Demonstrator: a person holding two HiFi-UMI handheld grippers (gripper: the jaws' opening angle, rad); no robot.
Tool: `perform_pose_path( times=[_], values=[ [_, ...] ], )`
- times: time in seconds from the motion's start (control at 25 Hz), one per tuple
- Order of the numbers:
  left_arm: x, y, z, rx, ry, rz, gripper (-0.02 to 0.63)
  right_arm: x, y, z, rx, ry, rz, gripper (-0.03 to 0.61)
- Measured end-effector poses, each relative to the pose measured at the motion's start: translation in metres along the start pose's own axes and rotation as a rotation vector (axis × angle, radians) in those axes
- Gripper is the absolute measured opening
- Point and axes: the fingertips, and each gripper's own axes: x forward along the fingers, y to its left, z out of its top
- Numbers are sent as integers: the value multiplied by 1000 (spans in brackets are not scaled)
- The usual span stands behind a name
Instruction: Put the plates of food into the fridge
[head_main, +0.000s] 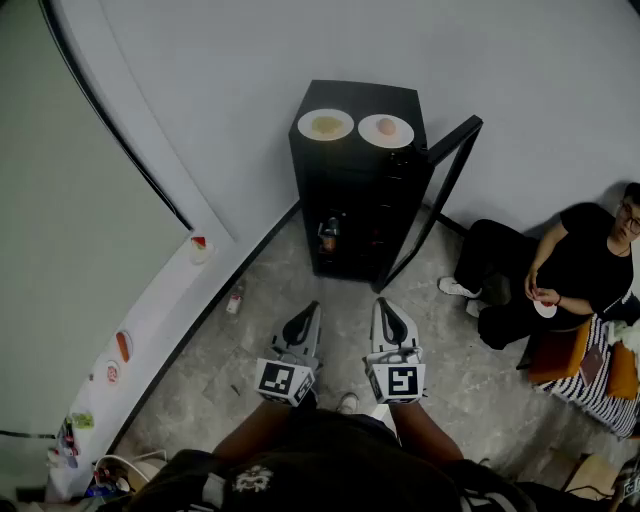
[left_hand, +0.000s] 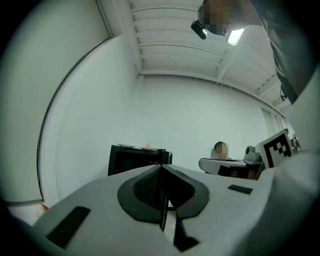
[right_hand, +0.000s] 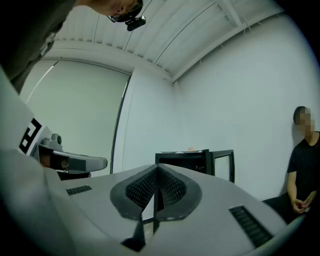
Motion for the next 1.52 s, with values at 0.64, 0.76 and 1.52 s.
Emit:
perform_pose_path(
  times=[0.64, 0.76, 1.52],
  values=[
    [-3, 12, 5, -54, -2, 35, 21, -3, -1, 2, -8, 17, -7, 24],
    [0, 15, 4, -54, 3, 33, 21, 2, -3, 2, 5, 13, -22, 25],
    [36, 86, 21, -50, -10, -25, 21, 75, 20, 14, -26, -23, -40, 25]
  ],
)
